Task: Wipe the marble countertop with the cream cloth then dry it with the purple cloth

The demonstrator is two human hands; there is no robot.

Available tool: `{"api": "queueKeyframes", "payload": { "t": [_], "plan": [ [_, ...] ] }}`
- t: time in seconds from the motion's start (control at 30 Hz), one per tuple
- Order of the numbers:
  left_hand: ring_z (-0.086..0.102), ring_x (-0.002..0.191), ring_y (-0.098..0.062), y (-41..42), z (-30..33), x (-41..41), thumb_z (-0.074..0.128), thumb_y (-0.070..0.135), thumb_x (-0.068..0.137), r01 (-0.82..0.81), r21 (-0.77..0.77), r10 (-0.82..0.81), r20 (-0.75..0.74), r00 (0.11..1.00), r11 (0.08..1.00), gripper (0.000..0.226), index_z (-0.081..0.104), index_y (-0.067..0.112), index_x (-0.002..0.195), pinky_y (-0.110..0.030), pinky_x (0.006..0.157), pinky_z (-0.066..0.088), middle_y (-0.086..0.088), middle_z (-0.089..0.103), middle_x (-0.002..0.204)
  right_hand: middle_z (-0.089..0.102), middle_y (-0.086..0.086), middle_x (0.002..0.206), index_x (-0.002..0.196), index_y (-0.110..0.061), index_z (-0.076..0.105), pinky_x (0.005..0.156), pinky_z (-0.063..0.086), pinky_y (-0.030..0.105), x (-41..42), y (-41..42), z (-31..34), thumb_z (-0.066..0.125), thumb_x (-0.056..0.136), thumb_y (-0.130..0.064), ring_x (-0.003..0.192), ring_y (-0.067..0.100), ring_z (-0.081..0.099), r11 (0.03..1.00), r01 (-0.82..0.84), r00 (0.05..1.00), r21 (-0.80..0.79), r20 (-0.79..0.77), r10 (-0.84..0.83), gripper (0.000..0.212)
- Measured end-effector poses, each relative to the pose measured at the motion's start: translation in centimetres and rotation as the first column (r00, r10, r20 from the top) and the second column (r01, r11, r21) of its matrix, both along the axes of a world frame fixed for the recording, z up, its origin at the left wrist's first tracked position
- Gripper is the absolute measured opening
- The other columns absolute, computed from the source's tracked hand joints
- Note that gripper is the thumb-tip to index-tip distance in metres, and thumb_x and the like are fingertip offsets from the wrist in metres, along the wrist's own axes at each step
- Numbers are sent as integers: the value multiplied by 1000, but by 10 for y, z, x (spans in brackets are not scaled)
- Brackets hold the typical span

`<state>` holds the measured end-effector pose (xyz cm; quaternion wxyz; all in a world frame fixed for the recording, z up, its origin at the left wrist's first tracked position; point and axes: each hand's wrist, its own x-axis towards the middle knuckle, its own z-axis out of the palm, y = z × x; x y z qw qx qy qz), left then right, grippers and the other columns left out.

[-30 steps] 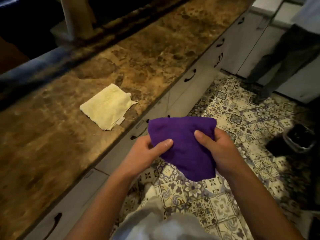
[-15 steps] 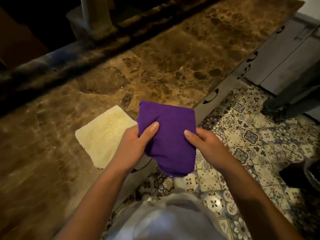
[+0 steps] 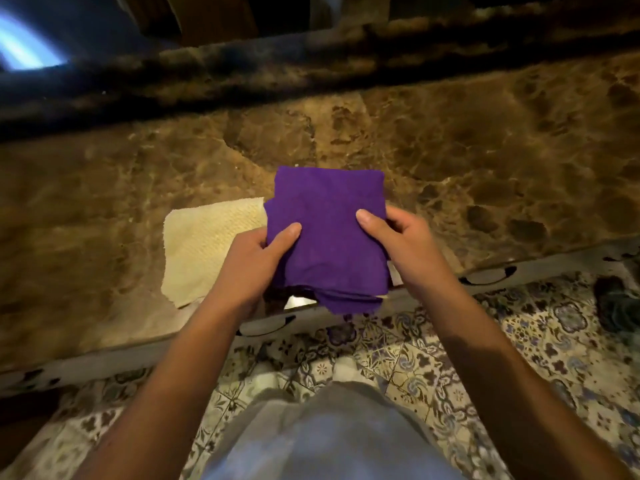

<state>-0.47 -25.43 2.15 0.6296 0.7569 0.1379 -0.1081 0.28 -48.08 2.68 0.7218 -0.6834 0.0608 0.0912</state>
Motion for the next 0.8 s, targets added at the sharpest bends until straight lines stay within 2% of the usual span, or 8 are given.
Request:
{"api": "queueKeyframes", "payload": {
  "t": [0.13,0.2,0.33,0.43,0.53,0.63,0.7,0.8],
  "plan": [
    [60,73,-20,-9,-8,30,70,40,96,-93,106,98,-43,994,990,45,74,-4,89,-41,67,48,-10,70,81,83,-6,88,97,-18,81,62,56,18,43,-4,-7,75,95,-24,79,4,76,996,-78,993,-42,-94,73,10],
    [66,77,-20,-12,-17,38,72,36,96,-120,84,128,-99,987,989,35,77,2,87,-35,68,49,-11,76,87,83,-4,83,97,-15,80,61,57,20,61,-6,-13,74,96,-23,73,6,76,991,-118,977,-61,-187,105,11],
    [69,72,-20,-11,-32,43,76,28,93,-133,37,138,-225,965,990,22,77,16,75,-22,52,49,0,77,74,79,0,84,94,-14,78,68,56,27,85,-14,-21,70,98,-16,76,13,73,966,-235,933,-107,-305,193,10],
    [75,85,-33,-13,-35,43,78,25,91,-130,75,144,-220,965,989,17,78,14,78,-39,71,61,-9,80,85,75,8,86,95,-4,78,65,55,30,90,-21,-24,73,95,-17,79,21,68,935,-282,927,-213,-313,208,14],
    [77,97,-39,-17,-36,42,80,27,89,-123,159,152,-188,970,980,14,80,13,86,-57,90,61,-15,81,96,68,12,77,95,8,73,59,52,34,89,-24,-27,79,89,-27,68,23,62,853,-290,948,-434,-250,195,36],
    [76,91,-34,-22,-34,41,79,34,87,-96,319,142,-122,982,943,25,81,10,93,-53,86,61,-12,80,92,67,5,67,83,3,74,54,59,39,88,-27,-29,84,83,-35,59,21,63,787,-238,968,-569,-201,148,40],
    [74,88,-31,-25,-32,41,78,39,88,-85,424,133,-84,988,902,32,81,8,96,-47,82,60,-10,79,90,68,1,63,77,-2,74,51,58,36,88,-29,-30,86,80,-36,54,19,64,792,-219,971,-570,-206,120,37],
    [73,85,-29,-26,-31,40,77,41,89,-77,456,120,-66,991,886,32,80,9,93,-42,76,58,-7,78,86,70,0,62,76,-9,77,43,52,25,88,-35,-31,88,81,-33,48,12,65,827,-199,970,-525,-226,89,27]
  ]
}}
